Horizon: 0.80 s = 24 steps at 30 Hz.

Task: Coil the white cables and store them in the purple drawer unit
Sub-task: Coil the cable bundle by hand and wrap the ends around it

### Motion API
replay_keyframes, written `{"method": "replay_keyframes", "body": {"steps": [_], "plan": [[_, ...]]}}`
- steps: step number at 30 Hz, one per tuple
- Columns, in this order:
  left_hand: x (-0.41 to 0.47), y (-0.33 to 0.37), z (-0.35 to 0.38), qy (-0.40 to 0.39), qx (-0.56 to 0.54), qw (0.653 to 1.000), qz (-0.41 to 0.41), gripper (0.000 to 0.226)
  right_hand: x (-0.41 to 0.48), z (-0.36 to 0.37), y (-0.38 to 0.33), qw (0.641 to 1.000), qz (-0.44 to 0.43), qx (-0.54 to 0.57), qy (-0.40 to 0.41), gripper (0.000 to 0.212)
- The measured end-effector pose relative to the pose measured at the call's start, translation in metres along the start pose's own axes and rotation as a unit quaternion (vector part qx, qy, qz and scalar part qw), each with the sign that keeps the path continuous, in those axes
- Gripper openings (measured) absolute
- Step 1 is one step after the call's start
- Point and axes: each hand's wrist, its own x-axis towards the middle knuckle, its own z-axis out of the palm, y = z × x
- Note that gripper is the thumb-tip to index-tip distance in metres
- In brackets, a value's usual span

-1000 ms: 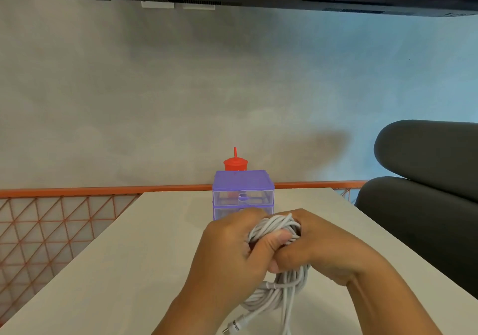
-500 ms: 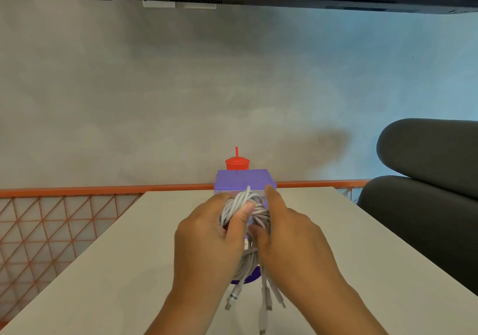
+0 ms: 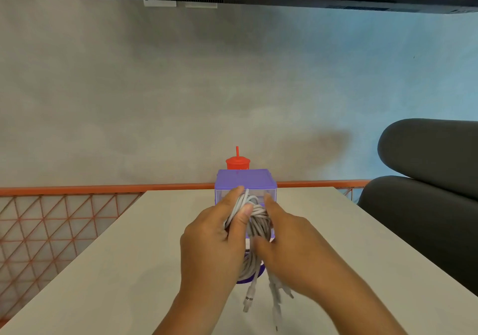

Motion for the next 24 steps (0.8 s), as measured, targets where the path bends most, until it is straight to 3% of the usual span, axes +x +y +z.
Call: {"method": "replay_keyframes", "body": {"steps": [4,8,12,17,20,24], "plan": [[-0.001,0.005,0.003,0.007,-0.019,0.999,-0.033,0.040,-0.002,0.020,-0.012,0.998,0.053,0.005,0.024,0.085],[-0.002,0.005,0.002,0.019,-0.013,0.999,-0.042,0.040,0.002,0.026,-0.010,0.997,0.083,0.008,-0.003,0.084],[-0.002,0.003,0.002,0.030,0.008,0.999,-0.043,0.037,-0.001,0.024,-0.014,0.994,0.081,-0.063,-0.027,0.086],[0.001,0.002,-0.003,0.033,0.035,0.998,-0.038,0.038,-0.001,0.015,-0.012,0.994,0.060,-0.091,-0.023,0.071],[0.007,0.007,-0.005,0.032,-0.037,0.996,-0.078,0.027,0.000,0.008,-0.006,0.996,0.054,-0.073,0.028,0.068],[0.015,0.017,-0.011,0.005,-0.150,0.982,-0.117,0.023,0.003,0.006,0.001,0.994,0.048,0.049,0.083,0.029]]}}
